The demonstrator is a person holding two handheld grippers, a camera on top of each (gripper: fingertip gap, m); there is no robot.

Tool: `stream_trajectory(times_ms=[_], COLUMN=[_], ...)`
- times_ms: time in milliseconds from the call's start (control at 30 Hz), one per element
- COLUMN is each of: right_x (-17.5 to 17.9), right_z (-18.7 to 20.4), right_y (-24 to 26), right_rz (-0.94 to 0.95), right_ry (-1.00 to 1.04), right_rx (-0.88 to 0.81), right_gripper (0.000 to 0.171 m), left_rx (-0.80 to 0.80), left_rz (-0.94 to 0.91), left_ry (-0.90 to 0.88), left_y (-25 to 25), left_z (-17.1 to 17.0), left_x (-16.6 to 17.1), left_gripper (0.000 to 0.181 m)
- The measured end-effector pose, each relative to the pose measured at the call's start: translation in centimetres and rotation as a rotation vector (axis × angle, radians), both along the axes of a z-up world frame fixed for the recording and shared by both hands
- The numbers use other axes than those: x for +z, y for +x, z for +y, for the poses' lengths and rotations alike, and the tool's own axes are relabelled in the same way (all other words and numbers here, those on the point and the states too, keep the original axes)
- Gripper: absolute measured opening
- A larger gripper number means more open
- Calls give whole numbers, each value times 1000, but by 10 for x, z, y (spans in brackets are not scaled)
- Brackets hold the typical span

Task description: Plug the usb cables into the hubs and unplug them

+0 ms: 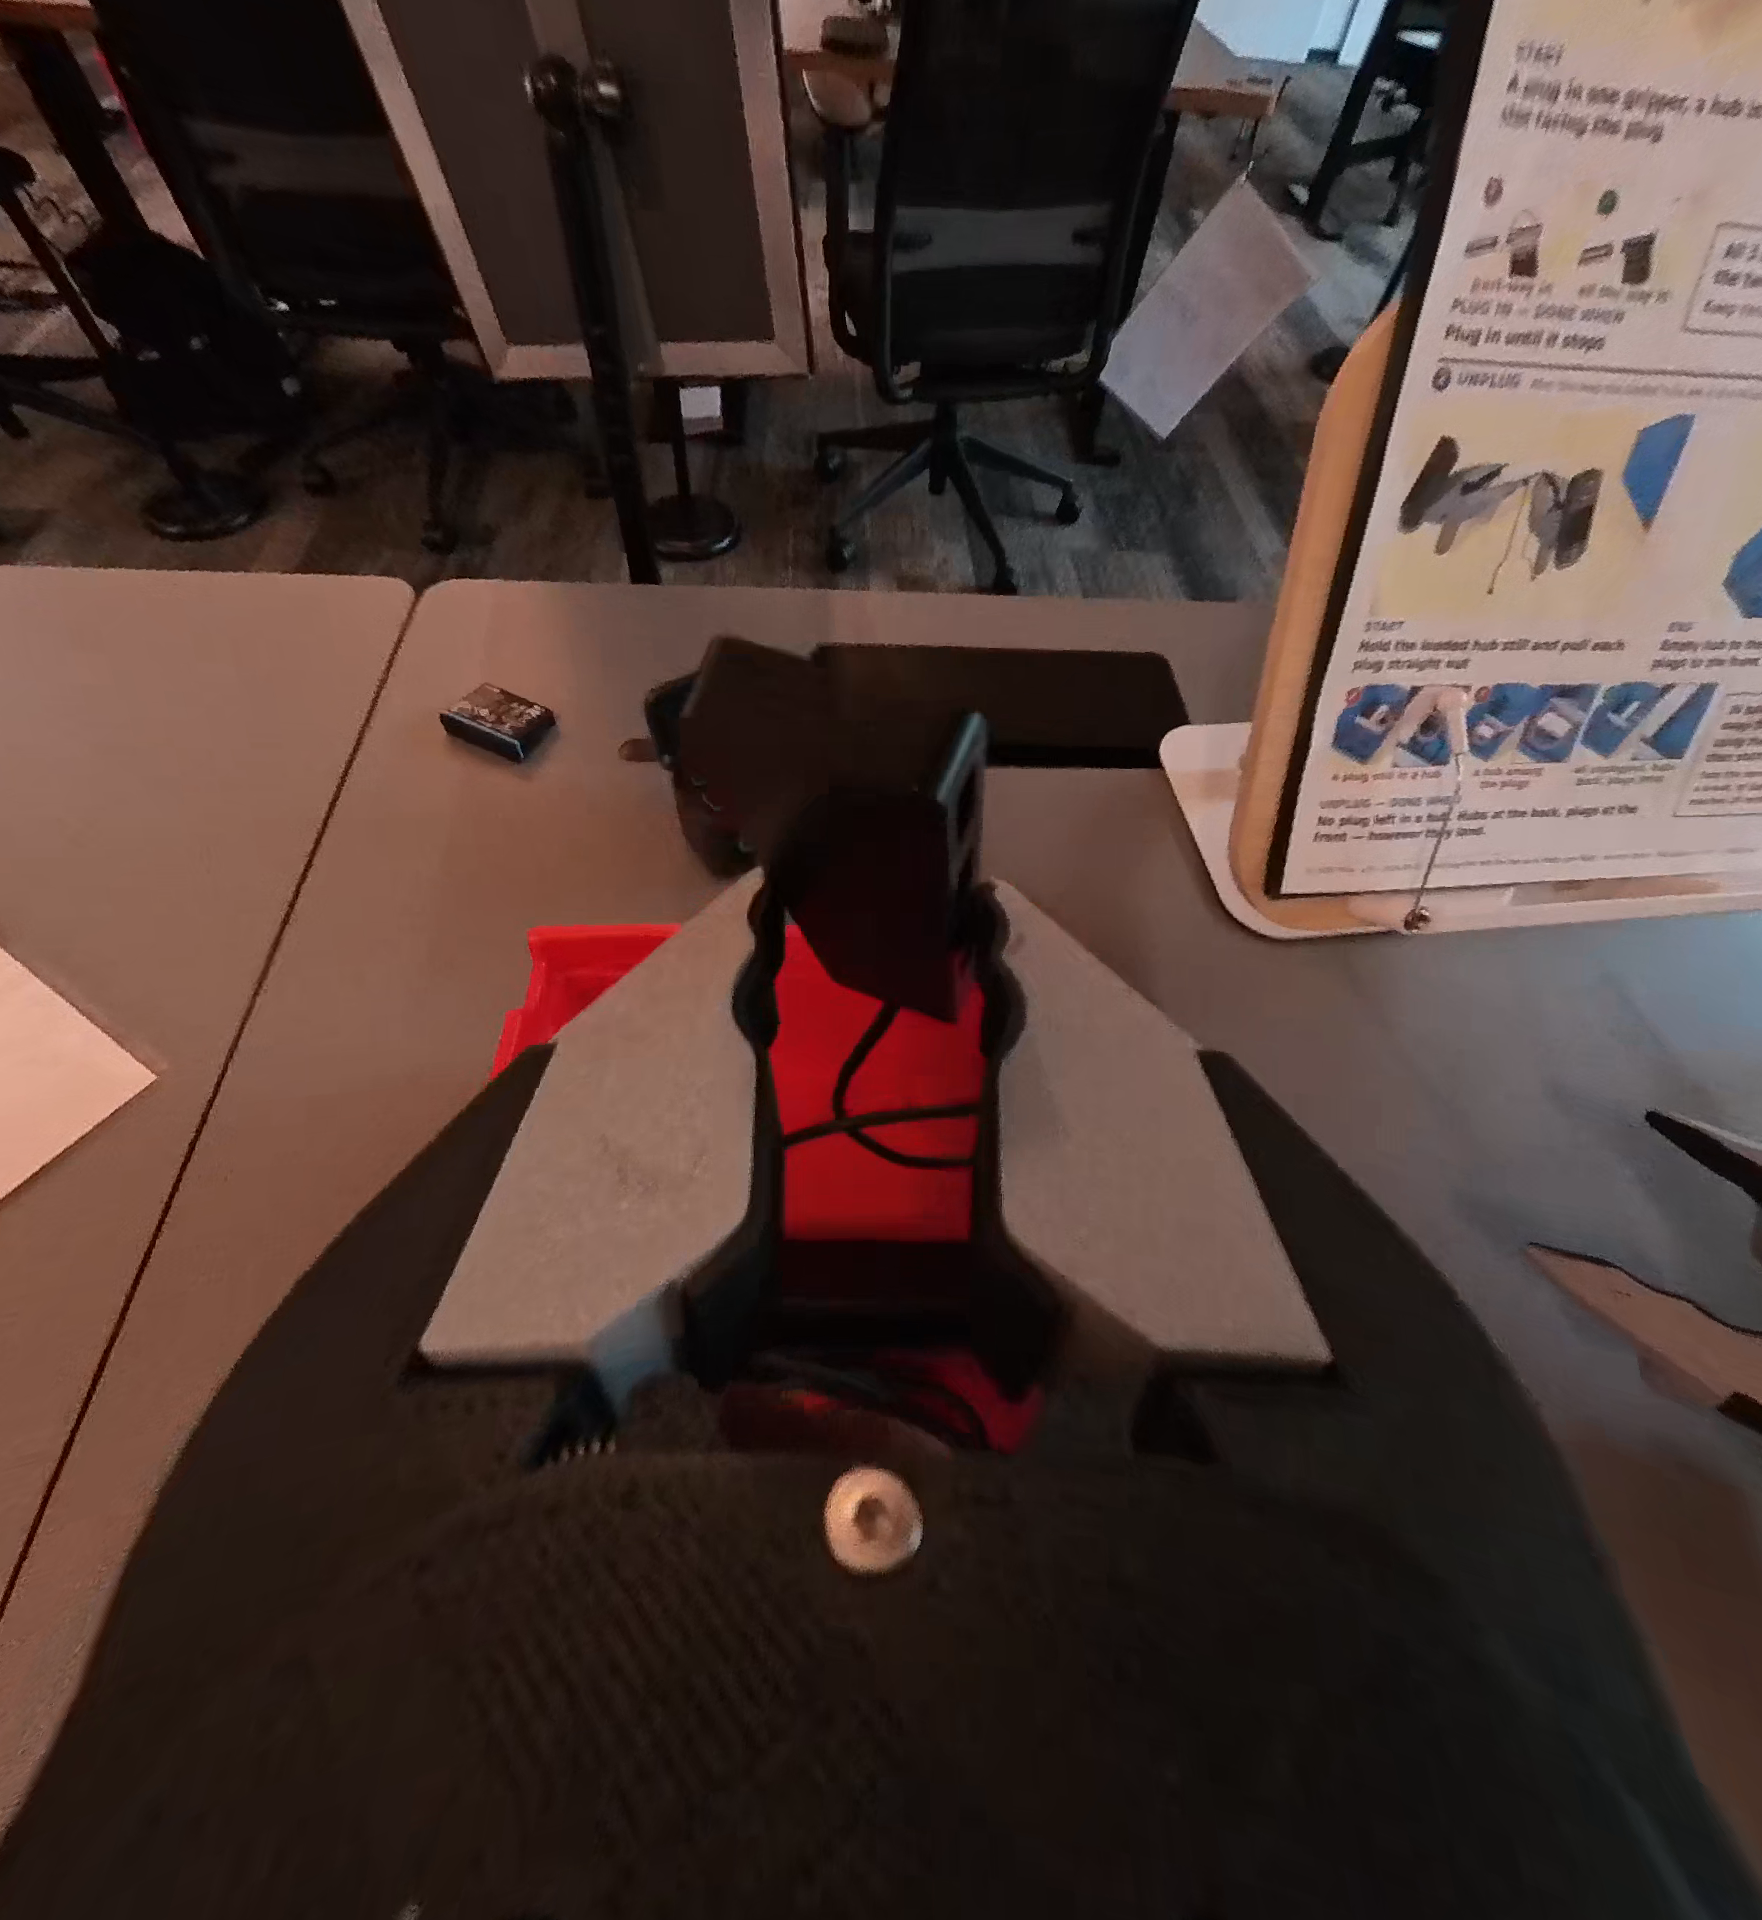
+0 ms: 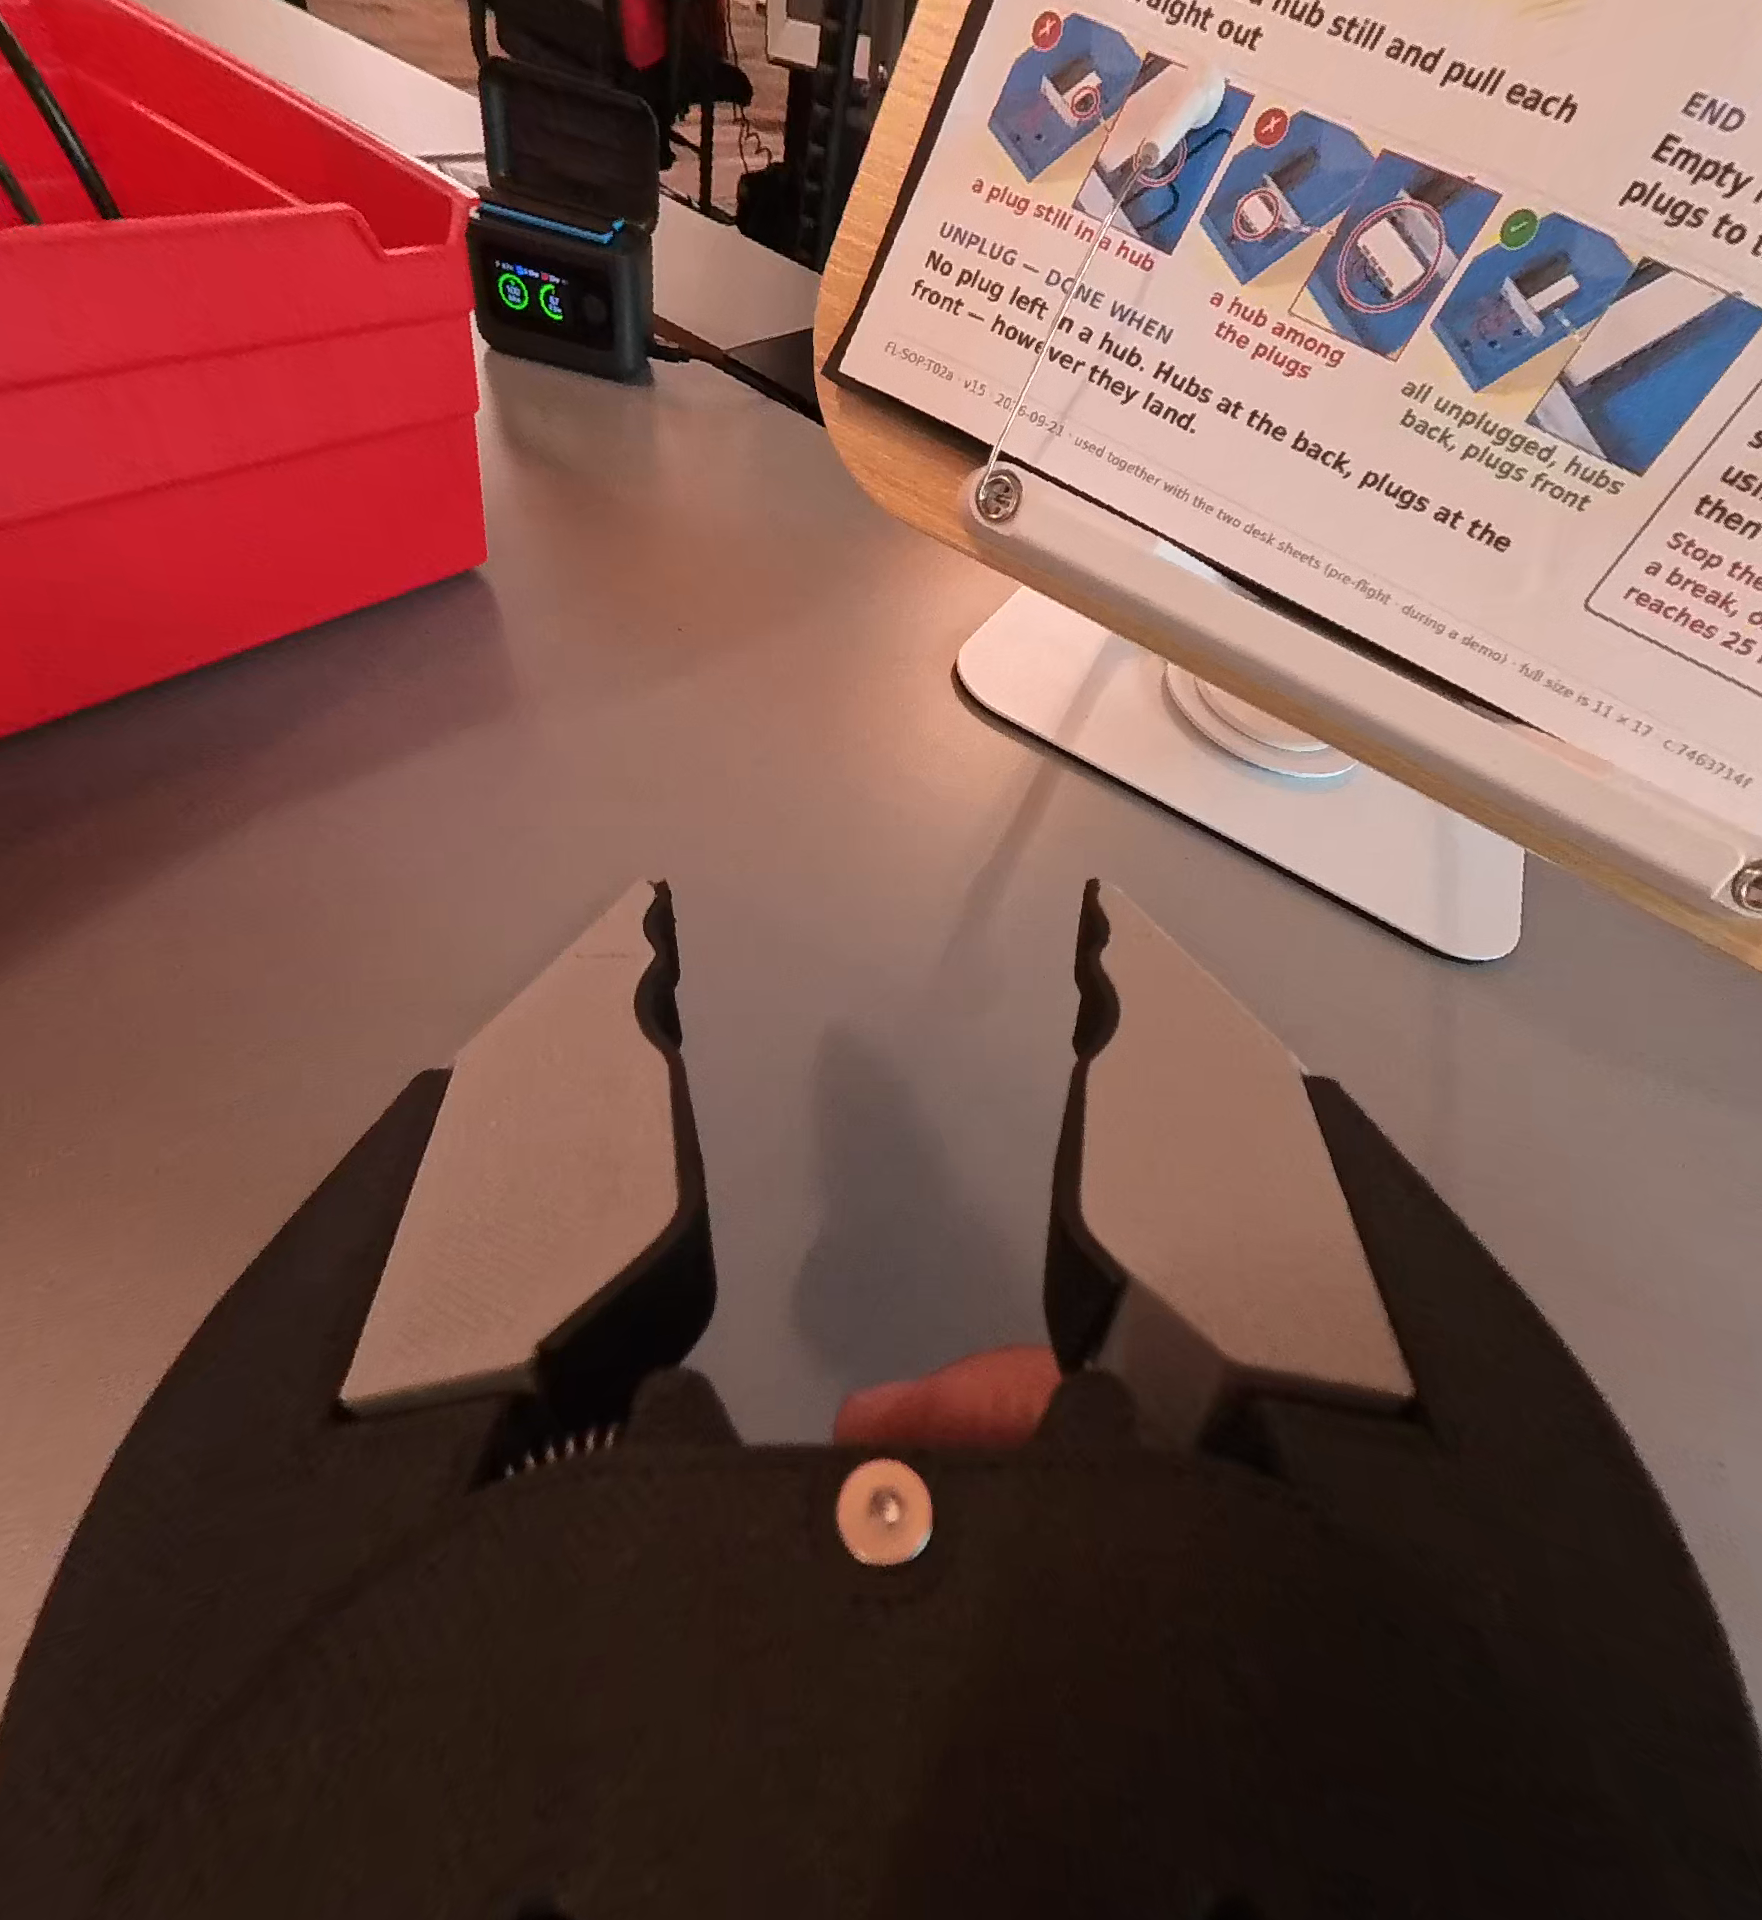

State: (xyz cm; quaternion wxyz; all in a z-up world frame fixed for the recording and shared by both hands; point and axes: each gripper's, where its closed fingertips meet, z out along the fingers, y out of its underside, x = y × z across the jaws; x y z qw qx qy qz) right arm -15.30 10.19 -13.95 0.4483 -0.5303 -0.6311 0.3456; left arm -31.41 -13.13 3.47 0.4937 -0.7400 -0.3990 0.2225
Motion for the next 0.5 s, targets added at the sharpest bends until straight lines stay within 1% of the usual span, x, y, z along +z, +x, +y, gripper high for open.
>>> stream_trajectory(times_ms=[67, 133, 300, 500], right_x=[-1, -2, -3, -3], right_z=[1, 2, 2, 2], right_y=[0, 0, -1, -1], right_rz=[-4, -5, -8, -9], right_ry=[-2, -4, 0, 0], right_rx=[-2, -4, -4, -4], right_gripper=[74, 74, 74, 74], left_rx=[15, 12, -51, -78], left_rz=[79, 187, 416, 543], left_ry=[64, 132, 249, 321], left_y=[-1, 1, 25, 51], left_z=[-2, -3, 2, 3], left_x=[21, 49, 116, 172], left_gripper=[35, 35, 34, 34])
